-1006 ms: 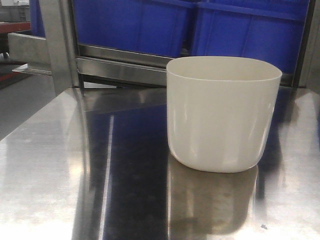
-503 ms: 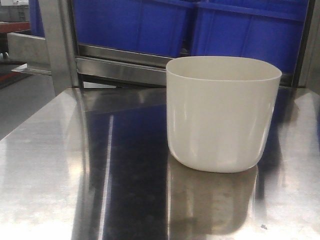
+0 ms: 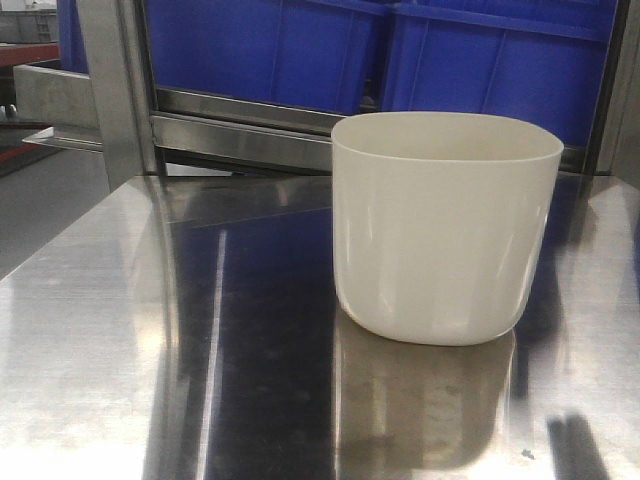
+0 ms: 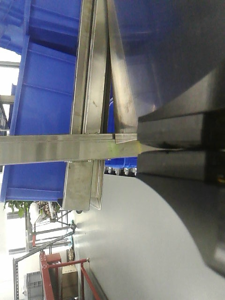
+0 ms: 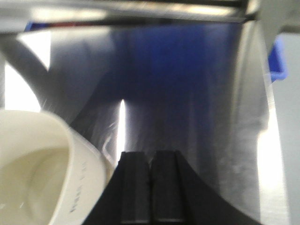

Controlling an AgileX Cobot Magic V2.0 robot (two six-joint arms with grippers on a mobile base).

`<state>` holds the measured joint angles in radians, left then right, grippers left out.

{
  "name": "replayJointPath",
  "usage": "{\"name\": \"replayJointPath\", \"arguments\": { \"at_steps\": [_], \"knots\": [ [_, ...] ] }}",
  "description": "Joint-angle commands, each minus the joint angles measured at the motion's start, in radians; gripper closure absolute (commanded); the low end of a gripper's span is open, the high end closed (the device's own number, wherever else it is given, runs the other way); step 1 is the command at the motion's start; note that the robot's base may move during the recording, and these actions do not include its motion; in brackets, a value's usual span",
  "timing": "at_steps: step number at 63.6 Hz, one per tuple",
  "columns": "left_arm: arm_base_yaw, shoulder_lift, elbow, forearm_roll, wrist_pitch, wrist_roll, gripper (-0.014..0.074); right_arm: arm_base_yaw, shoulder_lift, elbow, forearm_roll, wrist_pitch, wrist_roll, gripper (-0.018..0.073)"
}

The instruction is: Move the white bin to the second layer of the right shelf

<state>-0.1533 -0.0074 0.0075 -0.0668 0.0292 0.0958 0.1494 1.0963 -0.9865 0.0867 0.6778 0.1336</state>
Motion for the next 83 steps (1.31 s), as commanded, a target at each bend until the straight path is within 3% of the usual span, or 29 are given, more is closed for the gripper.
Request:
{"name": "replayJointPath", "arguments": {
  "at_steps": [1, 21, 37, 57, 61, 73, 76, 83],
  "knots": [
    [-0.003, -0.017, 0.033, -0.008, -0.09, -0.007, 0.0512, 0.046, 0.049, -0.09, 0.001, 0.03, -0.002, 0.0501],
    [-0.003, -0.017, 0.033, -0.008, -0.09, -0.007, 0.0512, 0.109, 0.204, -0.248, 0.001, 0.26, -0.002, 0.0501],
    [-0.003, -0.017, 0.033, -0.008, -0.09, -0.007, 0.0512, 0.109, 0.217, -0.266, 0.002, 0.18, -0.002, 0.0501],
    [-0.003, -0.017, 0.033, -0.008, -0.09, -0.007, 0.0512, 0.111, 0.217, -0.266, 0.032, 0.18, -0.003, 0.0491],
    [-0.003, -0.017, 0.033, -0.008, -0.09, -0.007, 0.0512, 0.12, 0.217, -0.266, 0.059, 0.18, -0.03, 0.044],
    [-0.003, -0.017, 0.033, -0.008, -0.09, -0.007, 0.0512, 0.157, 0.217, -0.266, 0.099, 0.171, -0.072, 0.0064],
    [-0.003, -0.017, 0.033, -0.008, -0.09, -0.007, 0.0512, 0.161, 0.219, -0.266, 0.099, 0.171, -0.072, 0.0022],
    [-0.003, -0.017, 0.033, -0.008, -0.09, -0.007, 0.0512, 0.161, 0.222, -0.266, 0.099, 0.175, -0.072, 0.002]
  ]
}}
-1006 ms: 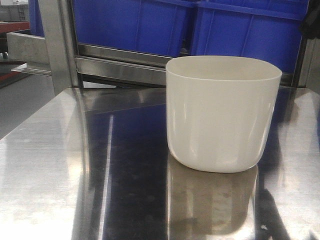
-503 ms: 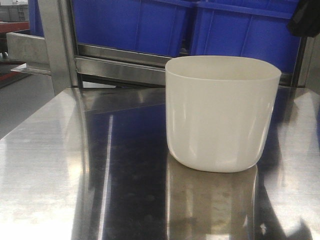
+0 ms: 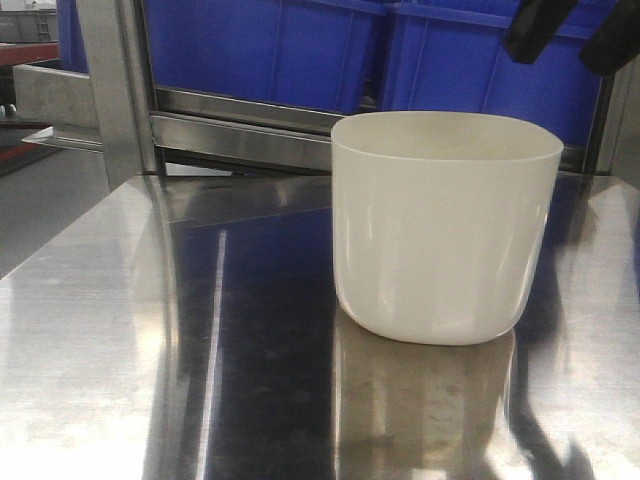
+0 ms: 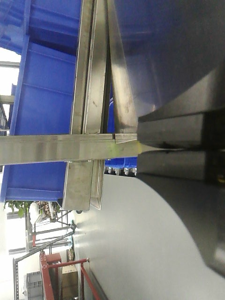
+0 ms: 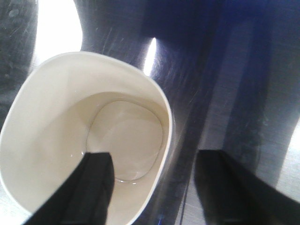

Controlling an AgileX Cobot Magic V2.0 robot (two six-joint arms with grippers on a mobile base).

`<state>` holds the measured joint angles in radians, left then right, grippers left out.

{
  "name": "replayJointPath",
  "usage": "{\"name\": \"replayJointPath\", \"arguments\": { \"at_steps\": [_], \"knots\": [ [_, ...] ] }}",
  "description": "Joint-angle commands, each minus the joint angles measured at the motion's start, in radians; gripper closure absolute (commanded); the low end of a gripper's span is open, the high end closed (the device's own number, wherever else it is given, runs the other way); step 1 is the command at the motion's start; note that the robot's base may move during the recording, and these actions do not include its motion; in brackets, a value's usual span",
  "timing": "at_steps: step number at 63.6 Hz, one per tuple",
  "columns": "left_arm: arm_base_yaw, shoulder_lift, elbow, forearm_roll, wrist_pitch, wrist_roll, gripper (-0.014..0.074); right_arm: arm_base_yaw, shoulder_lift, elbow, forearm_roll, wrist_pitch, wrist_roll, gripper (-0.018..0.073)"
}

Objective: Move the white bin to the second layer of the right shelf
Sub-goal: 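Lower the right gripper over the white bin's rim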

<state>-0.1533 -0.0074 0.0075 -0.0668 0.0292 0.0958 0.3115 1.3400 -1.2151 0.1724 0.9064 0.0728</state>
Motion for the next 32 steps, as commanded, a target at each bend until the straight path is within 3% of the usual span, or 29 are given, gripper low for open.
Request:
{"name": "replayJointPath", "arguments": {
  "at_steps": [1, 32],
  "knots": [
    [-0.003, -0.017, 0.033, -0.008, -0.09, -0.007, 0.0512, -0.001, -0.02, -0.037, 0.014, -0.053, -0.012, 0.002],
    [-0.003, -0.017, 0.033, -0.008, -0.09, -0.007, 0.0512, -0.001, 0.103, -0.037, 0.014, -0.032, -0.012, 0.002]
  ]
}}
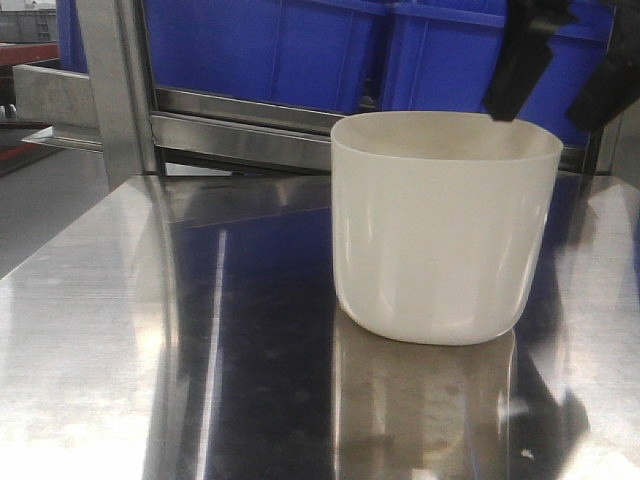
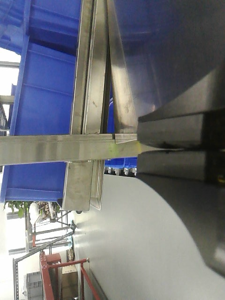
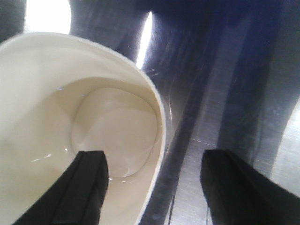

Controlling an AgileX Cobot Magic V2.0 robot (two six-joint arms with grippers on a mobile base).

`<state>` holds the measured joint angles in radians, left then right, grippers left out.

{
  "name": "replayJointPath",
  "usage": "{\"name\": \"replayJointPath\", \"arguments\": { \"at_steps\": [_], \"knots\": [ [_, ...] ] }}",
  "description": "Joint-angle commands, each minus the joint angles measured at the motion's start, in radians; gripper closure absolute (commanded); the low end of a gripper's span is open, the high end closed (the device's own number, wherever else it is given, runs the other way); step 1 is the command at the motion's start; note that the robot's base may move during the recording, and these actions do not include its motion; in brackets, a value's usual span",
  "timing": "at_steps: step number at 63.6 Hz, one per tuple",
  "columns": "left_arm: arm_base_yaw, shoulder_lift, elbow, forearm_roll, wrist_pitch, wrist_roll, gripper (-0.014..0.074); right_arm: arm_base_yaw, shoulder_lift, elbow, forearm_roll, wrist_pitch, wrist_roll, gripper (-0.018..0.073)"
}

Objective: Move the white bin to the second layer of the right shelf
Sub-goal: 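Lower the right gripper over the white bin's rim, then close the right gripper on the bin rim and lift it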

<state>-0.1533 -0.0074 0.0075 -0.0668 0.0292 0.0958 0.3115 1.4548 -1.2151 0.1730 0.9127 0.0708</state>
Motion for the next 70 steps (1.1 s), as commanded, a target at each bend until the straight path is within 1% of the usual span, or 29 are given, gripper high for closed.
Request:
{"name": "replayJointPath", "arguments": {
  "at_steps": [1, 30, 70],
  "knots": [
    [-0.003, -0.017, 0.033, -0.008, -0.09, -0.007, 0.0512, -0.001, -0.008, -0.037, 0.013, -0.039, -0.01, 0.002],
    [-0.003, -0.017, 0.033, -0.008, -0.09, -0.007, 0.0512, -0.001, 0.092, -0.037, 0.012, -0.042, -0.01, 0.002],
    [-0.003, -0.017, 0.033, -0.008, -0.09, -0.007, 0.0512, -0.001, 0.161, -0.037, 0.012, -0.045, -0.009, 0.002]
  ]
}}
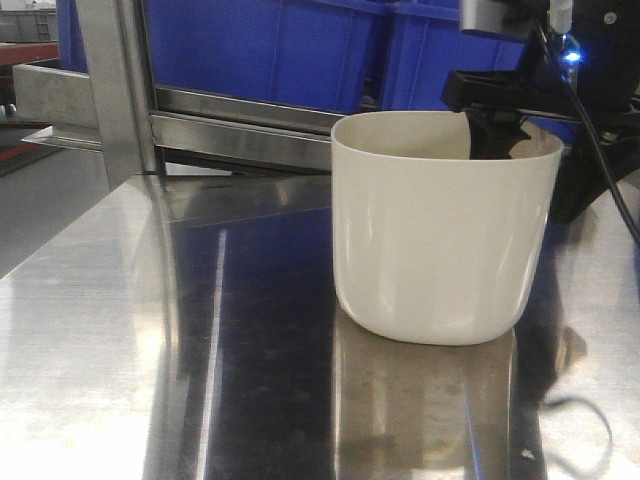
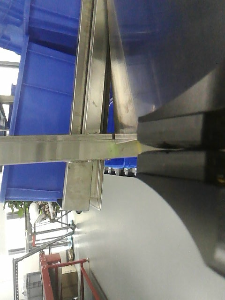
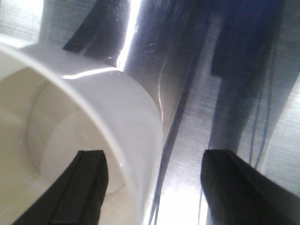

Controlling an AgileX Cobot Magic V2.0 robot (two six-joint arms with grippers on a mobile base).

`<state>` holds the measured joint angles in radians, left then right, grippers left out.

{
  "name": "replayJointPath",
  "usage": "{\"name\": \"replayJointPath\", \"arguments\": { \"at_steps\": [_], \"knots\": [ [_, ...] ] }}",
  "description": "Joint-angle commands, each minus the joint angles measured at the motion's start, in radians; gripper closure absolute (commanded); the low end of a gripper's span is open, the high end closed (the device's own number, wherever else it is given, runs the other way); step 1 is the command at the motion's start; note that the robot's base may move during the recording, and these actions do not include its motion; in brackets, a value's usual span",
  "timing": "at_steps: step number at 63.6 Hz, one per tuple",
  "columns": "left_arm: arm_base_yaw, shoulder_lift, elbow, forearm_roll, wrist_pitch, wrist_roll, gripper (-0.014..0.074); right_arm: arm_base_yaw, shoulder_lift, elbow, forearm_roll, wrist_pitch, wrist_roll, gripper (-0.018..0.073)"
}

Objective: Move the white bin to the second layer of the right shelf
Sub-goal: 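Close the right gripper on the bin rim and lift it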

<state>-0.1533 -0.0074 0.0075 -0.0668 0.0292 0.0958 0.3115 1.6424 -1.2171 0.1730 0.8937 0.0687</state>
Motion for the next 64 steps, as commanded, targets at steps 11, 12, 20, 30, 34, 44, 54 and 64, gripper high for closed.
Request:
{"name": "replayJointPath", "arguments": {
  "at_steps": [11, 12, 20, 30, 34, 44, 54, 64],
  "knots": [
    [-0.003, -0.017, 0.033, -0.008, -0.09, -0.007, 0.0512, -0.001, -0.007, -0.035, 0.012, -0.024, -0.007, 0.002],
    [-0.003, -0.017, 0.033, -0.008, -0.09, -0.007, 0.0512, -0.001, -0.004, -0.035, 0.012, -0.024, -0.007, 0.002],
    [-0.003, -0.017, 0.033, -0.008, -0.09, -0.007, 0.0512, -0.001, 0.001, -0.035, 0.012, -0.024, -0.007, 0.0042],
    [-0.003, -0.017, 0.033, -0.008, -0.09, -0.007, 0.0512, 0.001, -0.001, -0.035, 0.012, -0.024, -0.007, 0.0249],
    [-0.003, -0.017, 0.033, -0.008, -0.09, -0.007, 0.0512, 0.005, -0.005, -0.043, 0.012, -0.023, -0.007, 0.042],
    [-0.003, -0.017, 0.033, -0.008, -0.09, -0.007, 0.0512, 0.005, -0.038, -0.075, 0.009, -0.022, -0.007, 0.0496],
    [-0.003, -0.017, 0.033, -0.008, -0.09, -0.007, 0.0512, 0.005, -0.103, -0.114, 0.001, -0.025, -0.007, 0.0503],
    [-0.003, -0.017, 0.033, -0.008, -0.09, -0.007, 0.0512, 0.005, -0.198, -0.118, -0.015, -0.05, -0.007, 0.0503]
  ]
}}
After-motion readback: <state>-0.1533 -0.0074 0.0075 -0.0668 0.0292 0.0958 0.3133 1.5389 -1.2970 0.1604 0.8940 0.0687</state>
